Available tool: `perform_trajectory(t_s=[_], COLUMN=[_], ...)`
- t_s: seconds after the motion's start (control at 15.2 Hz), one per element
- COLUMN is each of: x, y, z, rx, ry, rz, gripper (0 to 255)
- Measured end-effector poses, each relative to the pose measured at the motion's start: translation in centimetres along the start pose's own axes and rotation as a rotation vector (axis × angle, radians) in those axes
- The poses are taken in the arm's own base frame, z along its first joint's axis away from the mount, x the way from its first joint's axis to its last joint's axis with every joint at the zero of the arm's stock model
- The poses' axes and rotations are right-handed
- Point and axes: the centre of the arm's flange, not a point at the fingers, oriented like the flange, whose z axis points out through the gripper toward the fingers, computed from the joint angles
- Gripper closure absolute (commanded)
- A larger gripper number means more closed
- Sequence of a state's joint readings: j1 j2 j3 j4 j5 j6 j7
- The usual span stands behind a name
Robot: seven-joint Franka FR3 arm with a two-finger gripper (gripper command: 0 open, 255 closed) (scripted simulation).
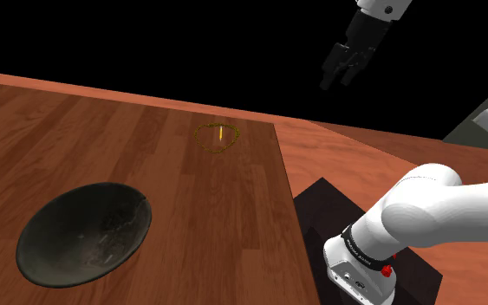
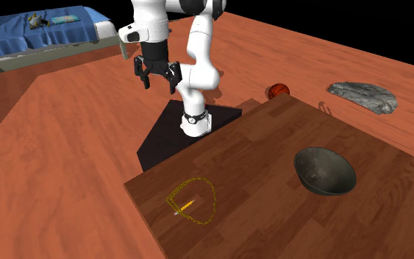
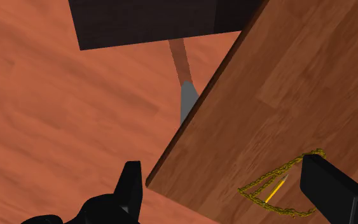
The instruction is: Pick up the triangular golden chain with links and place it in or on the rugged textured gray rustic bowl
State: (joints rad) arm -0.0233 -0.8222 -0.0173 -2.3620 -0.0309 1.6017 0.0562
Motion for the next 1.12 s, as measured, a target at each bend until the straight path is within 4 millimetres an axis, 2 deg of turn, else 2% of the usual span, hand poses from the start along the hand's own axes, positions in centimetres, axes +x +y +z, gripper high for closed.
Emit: perform_trajectory(t_s=[0.13, 0.26, 0.66, 1.12], x=[0.4, 1.9, 6.4, 12.7], y=[-0.5, -1.6, -5.1, -9.2], z=[0.4, 1.9, 7.2, 13.7], rx=[0.0, 0.001, 0.003, 0.006], ry=[-0.004, -0.019, -0.073, -0.135], rz=[0.01, 0.044, 0.174, 0.328], gripper=[0, 0, 0, 0])
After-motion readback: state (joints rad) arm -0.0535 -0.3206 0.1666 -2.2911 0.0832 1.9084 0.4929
